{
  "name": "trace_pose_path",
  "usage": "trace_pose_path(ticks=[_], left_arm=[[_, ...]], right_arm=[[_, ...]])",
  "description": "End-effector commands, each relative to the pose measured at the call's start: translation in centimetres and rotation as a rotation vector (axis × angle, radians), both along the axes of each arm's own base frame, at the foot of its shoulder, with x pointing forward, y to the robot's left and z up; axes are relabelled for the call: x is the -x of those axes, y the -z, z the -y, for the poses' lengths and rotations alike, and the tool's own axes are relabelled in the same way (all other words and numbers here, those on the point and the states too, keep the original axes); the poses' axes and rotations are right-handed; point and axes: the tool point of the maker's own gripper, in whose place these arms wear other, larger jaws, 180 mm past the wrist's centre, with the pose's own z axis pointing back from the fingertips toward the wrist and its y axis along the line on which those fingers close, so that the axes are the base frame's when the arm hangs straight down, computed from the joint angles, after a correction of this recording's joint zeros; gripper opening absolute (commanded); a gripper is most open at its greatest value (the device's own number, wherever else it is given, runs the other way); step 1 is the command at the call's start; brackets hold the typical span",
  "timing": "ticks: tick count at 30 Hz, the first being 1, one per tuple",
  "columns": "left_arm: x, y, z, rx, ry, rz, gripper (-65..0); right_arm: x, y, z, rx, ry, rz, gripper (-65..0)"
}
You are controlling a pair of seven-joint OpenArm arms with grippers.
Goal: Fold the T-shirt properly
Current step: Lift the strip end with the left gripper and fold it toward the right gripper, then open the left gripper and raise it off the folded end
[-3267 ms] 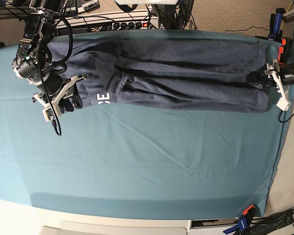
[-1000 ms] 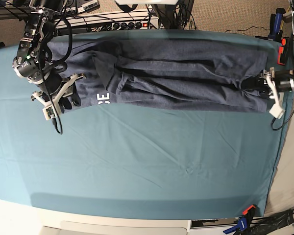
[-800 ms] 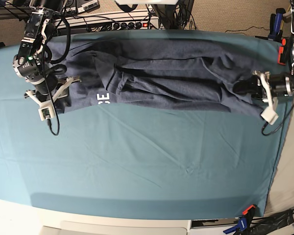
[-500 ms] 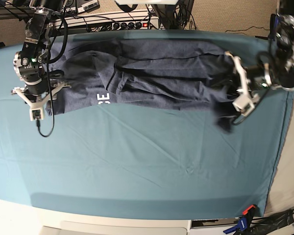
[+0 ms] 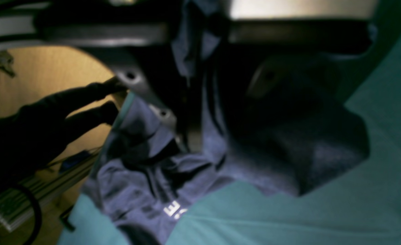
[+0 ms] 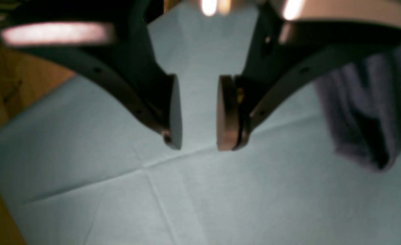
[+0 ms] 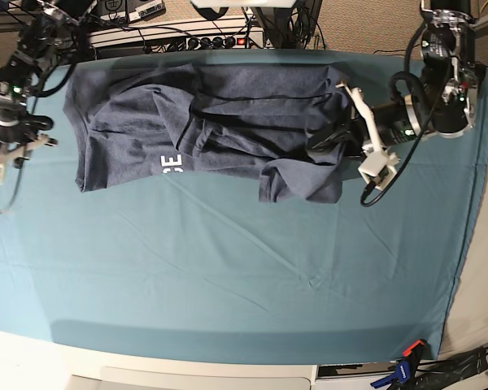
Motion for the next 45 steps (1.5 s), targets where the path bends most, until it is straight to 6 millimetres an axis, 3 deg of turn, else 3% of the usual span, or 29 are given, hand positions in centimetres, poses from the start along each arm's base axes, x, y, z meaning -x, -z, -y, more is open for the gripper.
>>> trace_pose_path(ticks=[1,9,15,35,45], left_arm=[[-0.2,-1.4,0.6,0.048,0.007,0.038,-65.0],[2.2,0.1,5.9,0.071,0.109,-0.023,-65.0],[3.6,0.0,9.3,0.097,0.177,-0.023,-65.0],[3.0,-0.3,11.4,0.128,0.119,-0.028,-65.0],[3.8,0.2,12.3,0.102,0.153,-0.024,-65.0]], right_arm=[[-0.4,-1.9,0.6,0.034,-0.007,0.050,-46.1],[-0.3,-1.8,0.6,0.020,-0.004,0.058,-46.1],[0.0,-1.5,0.6,0.020,-0.004,0.044,-46.1],[-0.1,-1.5,0.4,0.008,-0.010,0.051,-46.1],[-0.1,-1.5,0.3,0.000,-0.014,0.056,-46.1]])
